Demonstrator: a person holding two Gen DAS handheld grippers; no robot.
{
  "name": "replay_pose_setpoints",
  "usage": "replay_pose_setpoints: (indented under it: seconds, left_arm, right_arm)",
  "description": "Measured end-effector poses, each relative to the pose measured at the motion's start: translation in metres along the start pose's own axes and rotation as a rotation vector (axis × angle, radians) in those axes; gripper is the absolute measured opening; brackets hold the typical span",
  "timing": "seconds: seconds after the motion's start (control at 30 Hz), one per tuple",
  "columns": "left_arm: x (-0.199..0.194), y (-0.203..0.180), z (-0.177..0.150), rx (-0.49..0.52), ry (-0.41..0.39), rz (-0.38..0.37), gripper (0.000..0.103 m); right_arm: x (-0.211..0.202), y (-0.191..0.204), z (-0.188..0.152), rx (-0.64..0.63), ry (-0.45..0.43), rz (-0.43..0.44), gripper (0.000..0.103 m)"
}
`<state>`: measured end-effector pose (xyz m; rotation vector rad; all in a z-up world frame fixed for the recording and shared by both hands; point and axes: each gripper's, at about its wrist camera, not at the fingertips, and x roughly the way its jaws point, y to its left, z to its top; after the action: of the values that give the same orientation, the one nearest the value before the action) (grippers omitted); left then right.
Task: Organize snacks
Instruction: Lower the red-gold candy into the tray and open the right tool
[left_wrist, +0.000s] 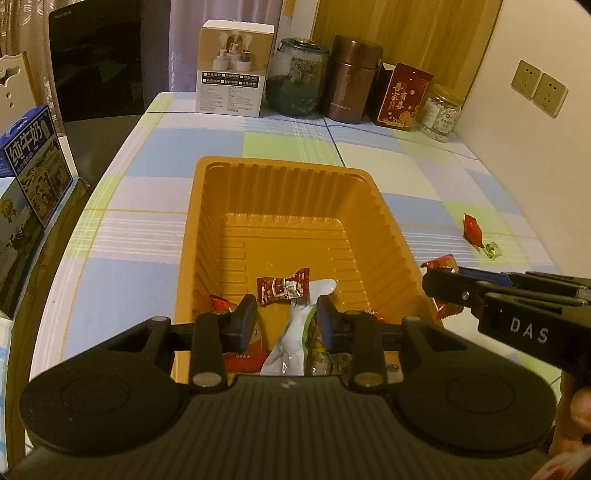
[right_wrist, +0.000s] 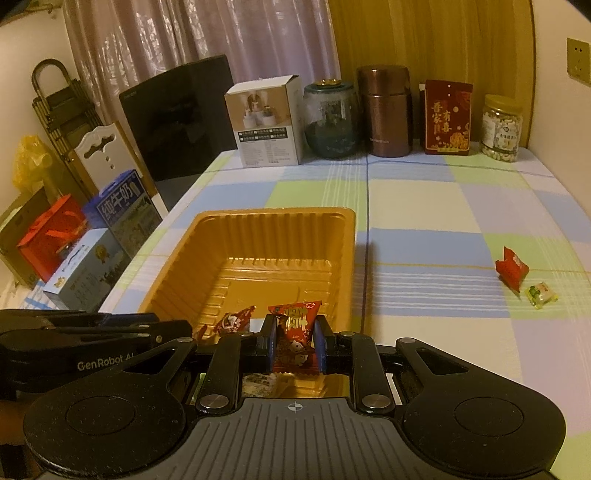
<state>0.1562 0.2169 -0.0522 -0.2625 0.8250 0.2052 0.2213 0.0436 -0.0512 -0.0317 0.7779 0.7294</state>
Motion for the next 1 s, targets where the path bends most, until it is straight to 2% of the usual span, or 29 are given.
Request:
replay_pose_setpoints:
  seconds: [0.5, 1.0]
  left_arm:
    - [-0.019, 0.0, -0.002, -0.007, -0.021, -0.003, 0.031]
    - [-0.019, 0.013, 0.0, -0.023, -0.03, 0.007, 0.031]
  right_arm:
    - [-0.01, 0.015, 0.008, -0.018, -0.013, 0.018, 0.021]
    - [0.013, 0.017, 0.012, -0.019, 0.032, 0.036, 0.021]
